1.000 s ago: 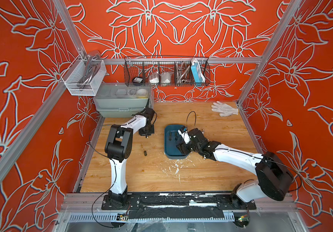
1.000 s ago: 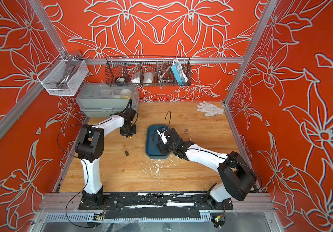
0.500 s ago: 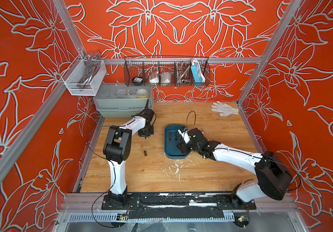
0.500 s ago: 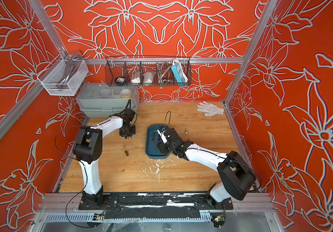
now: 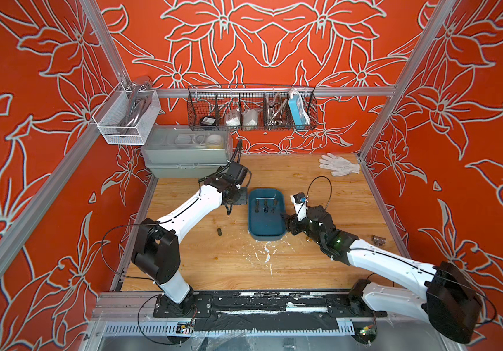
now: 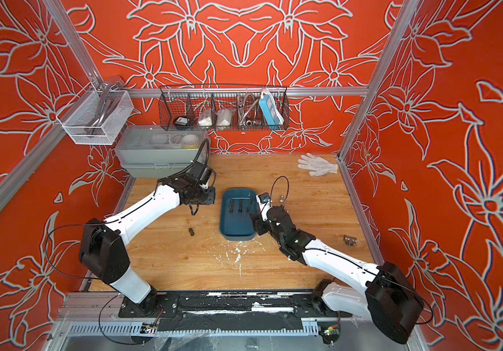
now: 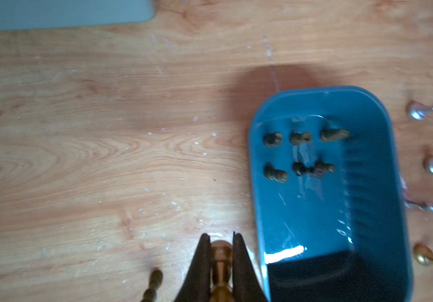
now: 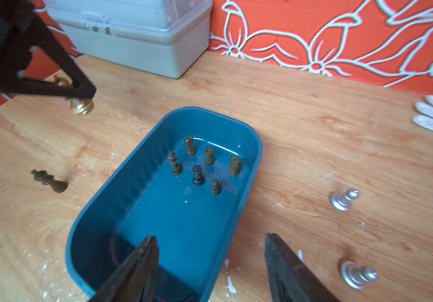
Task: Put the chess pieces into the storage box
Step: Place the chess piece in the storage box.
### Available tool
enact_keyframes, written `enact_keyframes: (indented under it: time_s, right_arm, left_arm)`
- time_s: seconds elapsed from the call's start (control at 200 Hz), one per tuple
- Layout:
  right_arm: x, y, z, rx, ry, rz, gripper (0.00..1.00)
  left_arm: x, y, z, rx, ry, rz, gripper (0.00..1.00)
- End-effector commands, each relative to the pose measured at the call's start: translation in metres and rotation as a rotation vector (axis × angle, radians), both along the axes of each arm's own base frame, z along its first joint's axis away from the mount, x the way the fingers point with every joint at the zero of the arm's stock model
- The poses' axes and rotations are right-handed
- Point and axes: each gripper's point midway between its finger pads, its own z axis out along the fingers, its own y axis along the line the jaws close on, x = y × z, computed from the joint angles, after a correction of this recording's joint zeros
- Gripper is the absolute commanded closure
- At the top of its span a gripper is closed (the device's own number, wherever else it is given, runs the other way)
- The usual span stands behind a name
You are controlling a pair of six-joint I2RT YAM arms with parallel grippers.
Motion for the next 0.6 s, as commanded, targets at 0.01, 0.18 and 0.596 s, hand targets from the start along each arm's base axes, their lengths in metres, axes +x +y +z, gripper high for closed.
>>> enact_keyframes:
  time_s: [0.01,0.18,0.596]
  right_arm:
    - [0.007,-0.007,0.012,0.029,-0.055,-0.057,0.31]
    - [0.008,-0.007,0.008,0.019,-0.046,-0.059,0.31]
    - [0.011,-0.006,0.002,0.003,-0.028,-0.065,0.31]
  left_arm:
    - [-0.011,-0.03,-0.007,-0.031,0.005,-0.066,0.9]
    - [-0.007,-0.058,-0.024,-0.04,-0.002,-0.107,0.91]
    - [0.002,-0.08,-0.064,-0.029,-0.03,-0.125,0.9]
